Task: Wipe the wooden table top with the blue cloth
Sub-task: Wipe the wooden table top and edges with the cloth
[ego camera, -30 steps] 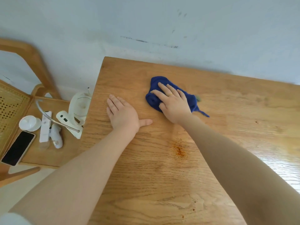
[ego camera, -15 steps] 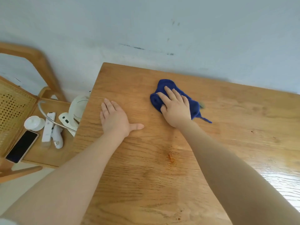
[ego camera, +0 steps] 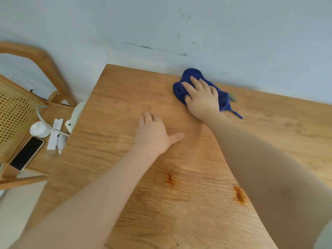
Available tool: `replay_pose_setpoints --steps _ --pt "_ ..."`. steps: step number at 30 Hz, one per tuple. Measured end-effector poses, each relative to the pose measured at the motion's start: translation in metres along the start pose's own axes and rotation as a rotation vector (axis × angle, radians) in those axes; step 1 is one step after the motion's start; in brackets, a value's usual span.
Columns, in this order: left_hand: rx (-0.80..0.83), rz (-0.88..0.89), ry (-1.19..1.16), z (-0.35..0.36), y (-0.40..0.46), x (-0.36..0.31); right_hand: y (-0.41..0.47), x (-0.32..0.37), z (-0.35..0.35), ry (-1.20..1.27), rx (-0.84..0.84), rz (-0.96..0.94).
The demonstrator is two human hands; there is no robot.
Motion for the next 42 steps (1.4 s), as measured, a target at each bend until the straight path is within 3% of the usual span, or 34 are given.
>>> replay_pose_setpoints --steps 7,15,22,26,30,34,42 --pt "0.042 -0.125 0.062 0.014 -0.003 -0.026 -0.07 -0.016 0.01 -0.088 0.105 -0.361" --pt "0.027 -0.143 0.106 0.017 0.007 -0.028 0.025 -0.041 -0.01 -0.05 0.011 -0.123" --pt "0.01 -0.154 0.072 0.015 -0.001 -0.027 -0.082 -0.036 0.009 -0.061 0.04 -0.384" --pt "0.011 -0.163 0.055 0.014 -0.001 -0.03 -0.08 -0.039 0.006 -0.042 0.074 -0.442" --pt "0.0 -0.157 0.058 0.017 0.003 -0.028 -0.023 -0.057 -0.004 -0.049 -0.041 -0.284" --pt "0.018 -0.16 0.077 0.016 0.005 -0.029 -0.002 -0.069 -0.01 0.013 -0.031 -0.124" --pt "0.009 -0.155 0.066 0.014 0.002 -0.03 -0.117 -0.059 0.01 -0.058 0.037 -0.404"
Point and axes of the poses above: each hand's wrist, its own y-axis towards the middle knuckle, its own z-axis out of the palm, x = y × z, the point moved 3 cm from there along y, towards the middle knuckle, and after that the axes turned 8 degrees about x, right-handed, at the moved point
